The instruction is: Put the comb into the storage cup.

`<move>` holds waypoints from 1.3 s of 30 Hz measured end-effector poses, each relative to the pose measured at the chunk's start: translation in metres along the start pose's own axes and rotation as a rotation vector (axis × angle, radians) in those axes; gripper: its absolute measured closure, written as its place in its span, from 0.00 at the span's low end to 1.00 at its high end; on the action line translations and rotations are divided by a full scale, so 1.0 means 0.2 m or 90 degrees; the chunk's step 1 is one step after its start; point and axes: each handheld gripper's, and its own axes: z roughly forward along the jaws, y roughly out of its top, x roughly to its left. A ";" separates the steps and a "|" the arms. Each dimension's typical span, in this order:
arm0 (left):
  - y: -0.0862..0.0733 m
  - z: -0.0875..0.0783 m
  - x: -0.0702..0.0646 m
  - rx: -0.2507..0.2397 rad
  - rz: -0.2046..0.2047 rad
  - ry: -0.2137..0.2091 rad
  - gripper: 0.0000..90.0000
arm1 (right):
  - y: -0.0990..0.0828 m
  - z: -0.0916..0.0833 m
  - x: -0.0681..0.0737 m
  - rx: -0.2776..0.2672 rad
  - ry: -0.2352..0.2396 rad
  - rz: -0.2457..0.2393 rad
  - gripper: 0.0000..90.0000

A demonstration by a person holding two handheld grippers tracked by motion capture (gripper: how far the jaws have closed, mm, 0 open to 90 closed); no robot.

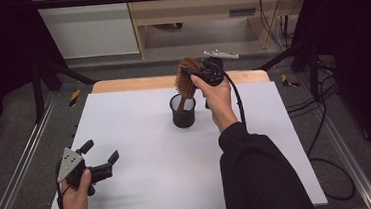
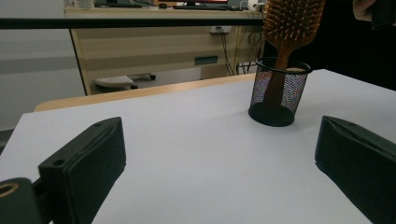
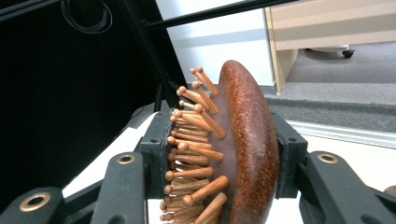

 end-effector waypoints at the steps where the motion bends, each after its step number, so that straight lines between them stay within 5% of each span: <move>1: 0.00 0.00 0.00 -0.001 -0.001 0.000 0.02 | 0.00 0.00 0.00 0.000 0.000 0.001 0.57; 39: 0.00 0.00 0.00 0.003 -0.001 -0.006 0.02 | -0.05 0.08 -0.06 0.007 -0.002 0.025 0.55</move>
